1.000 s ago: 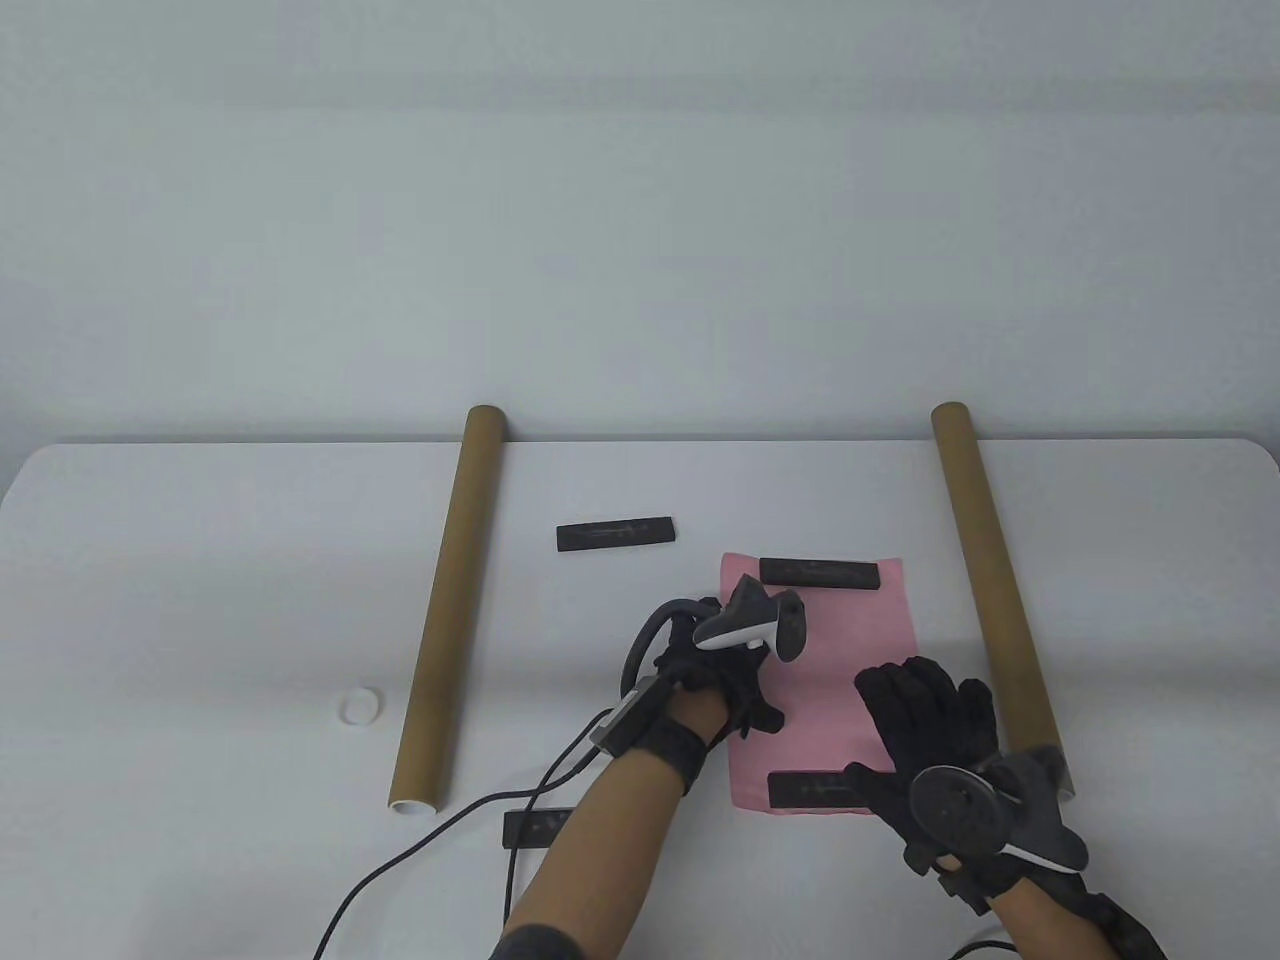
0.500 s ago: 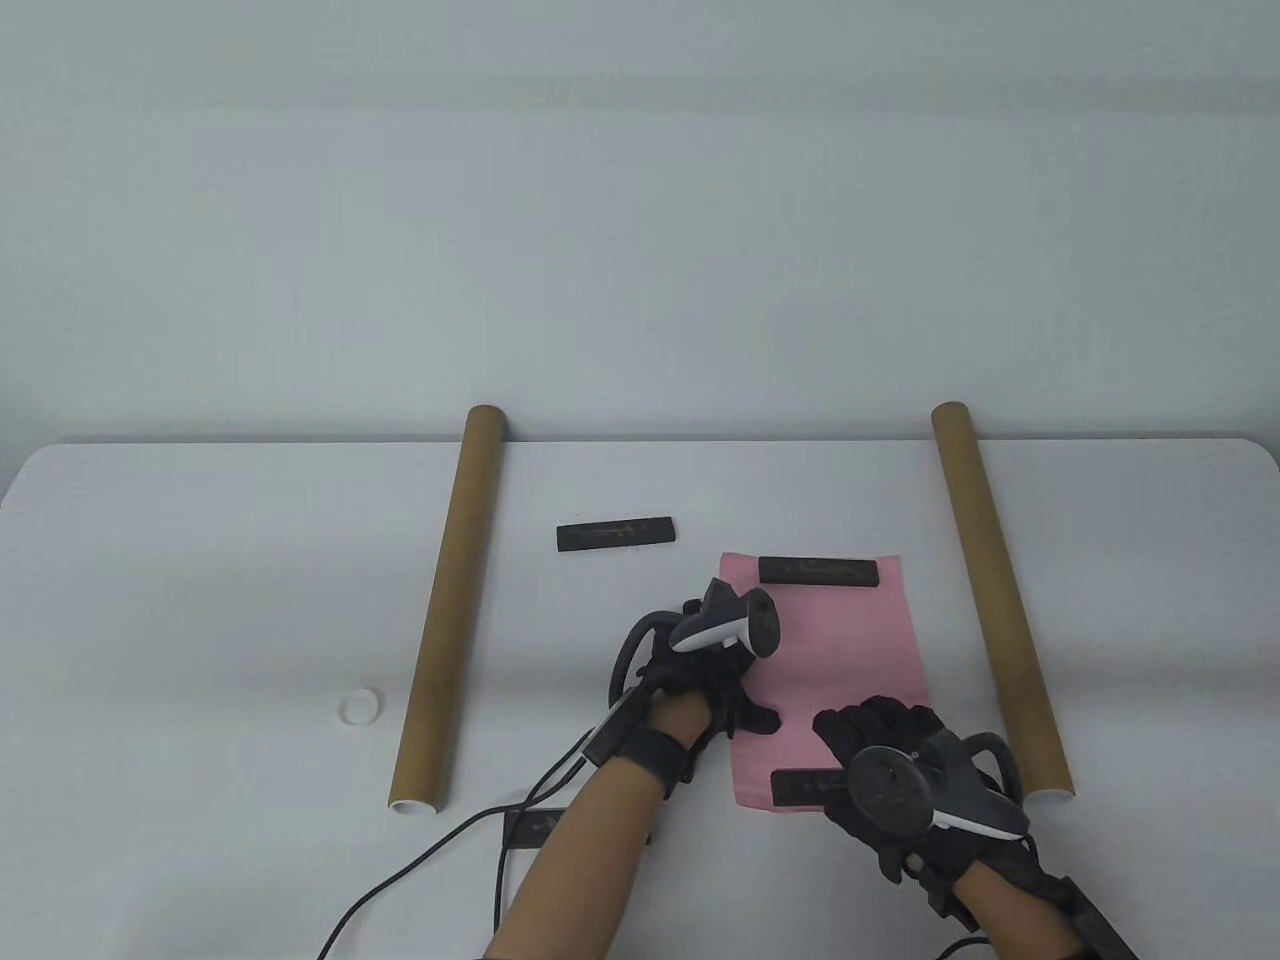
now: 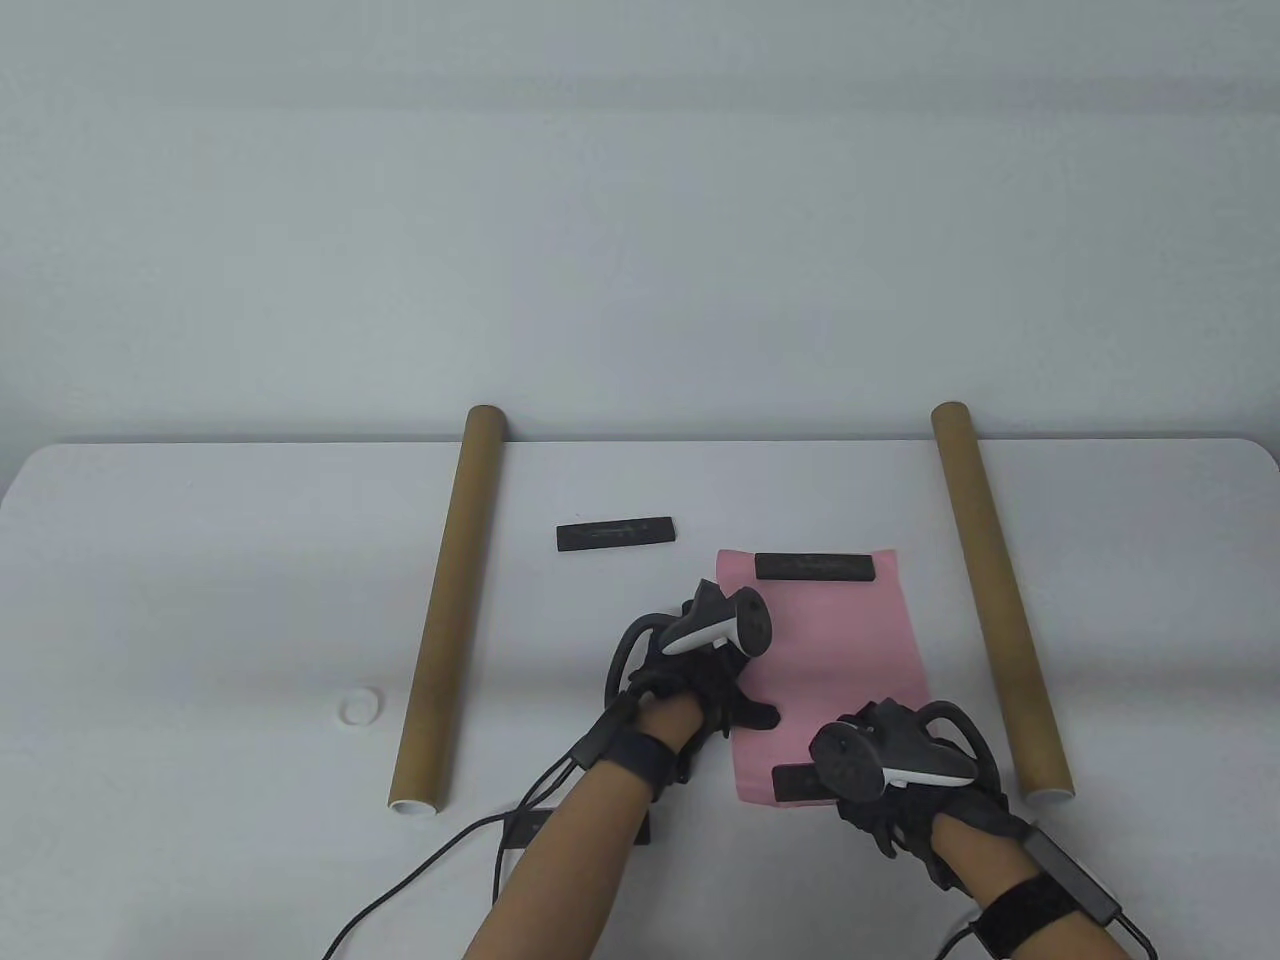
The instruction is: Roll up papers and store in mailing tubes
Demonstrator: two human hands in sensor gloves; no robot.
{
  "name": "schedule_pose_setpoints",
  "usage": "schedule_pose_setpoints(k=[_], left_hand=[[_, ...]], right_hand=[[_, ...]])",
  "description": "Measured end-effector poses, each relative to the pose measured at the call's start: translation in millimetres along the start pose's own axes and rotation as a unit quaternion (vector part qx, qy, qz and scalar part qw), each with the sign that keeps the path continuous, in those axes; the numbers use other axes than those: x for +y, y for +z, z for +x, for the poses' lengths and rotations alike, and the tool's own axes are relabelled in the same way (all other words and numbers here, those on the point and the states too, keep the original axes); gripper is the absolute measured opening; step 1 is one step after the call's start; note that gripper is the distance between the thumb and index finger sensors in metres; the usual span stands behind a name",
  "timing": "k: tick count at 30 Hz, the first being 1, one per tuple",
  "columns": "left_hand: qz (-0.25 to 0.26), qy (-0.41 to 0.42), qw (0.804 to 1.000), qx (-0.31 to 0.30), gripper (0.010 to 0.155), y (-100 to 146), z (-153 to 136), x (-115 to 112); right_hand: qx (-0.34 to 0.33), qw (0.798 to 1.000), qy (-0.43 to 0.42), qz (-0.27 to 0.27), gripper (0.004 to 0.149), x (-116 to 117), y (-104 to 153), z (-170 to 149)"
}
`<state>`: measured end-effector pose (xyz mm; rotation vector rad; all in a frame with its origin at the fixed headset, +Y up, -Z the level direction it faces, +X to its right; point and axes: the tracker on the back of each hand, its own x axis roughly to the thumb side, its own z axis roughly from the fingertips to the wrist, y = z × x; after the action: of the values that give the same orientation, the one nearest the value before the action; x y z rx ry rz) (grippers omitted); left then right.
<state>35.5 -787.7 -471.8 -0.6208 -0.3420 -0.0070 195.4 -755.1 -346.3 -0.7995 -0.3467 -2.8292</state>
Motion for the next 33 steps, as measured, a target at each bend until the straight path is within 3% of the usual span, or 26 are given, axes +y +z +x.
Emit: schedule_pose_setpoints(k=[4,7,12,19,27,29,33], left_hand=[[-0.003,0.001,1.0,-0.002,0.102,0,0,0],[0.001,0.002,1.0,-0.004,0.102,0,-1,-1],[-0.002,0.0,1.0,-0.003,0.102,0,-1,0],[-0.001,-0.002,1.0,-0.006,0.102,0,-2,-1],[-0.002,-0.002,1.0,-0.008,0.102,-1,-3,-1],[-0.001,-0.002,1.0,-0.008,0.102,-1,-3,-1],[-0.005,-0.004,1.0,-0.009,0.101,-1,-3,-1]], right_hand=[[-0.006,1.0,0.009,-0.008,0.064,-4,3,2],[-0.019,0.999,0.009,-0.04,0.064,-12,15,5],[-0.023,0.998,0.017,-0.048,0.064,-9,36,15],[-0.013,0.999,-0.005,-0.037,0.064,10,38,14],[-0.008,1.0,-0.011,-0.025,0.066,11,36,12],[0.001,0.999,-0.017,-0.036,0.07,3,41,8],[0.032,0.992,-0.07,-0.101,0.07,-40,53,-10]])
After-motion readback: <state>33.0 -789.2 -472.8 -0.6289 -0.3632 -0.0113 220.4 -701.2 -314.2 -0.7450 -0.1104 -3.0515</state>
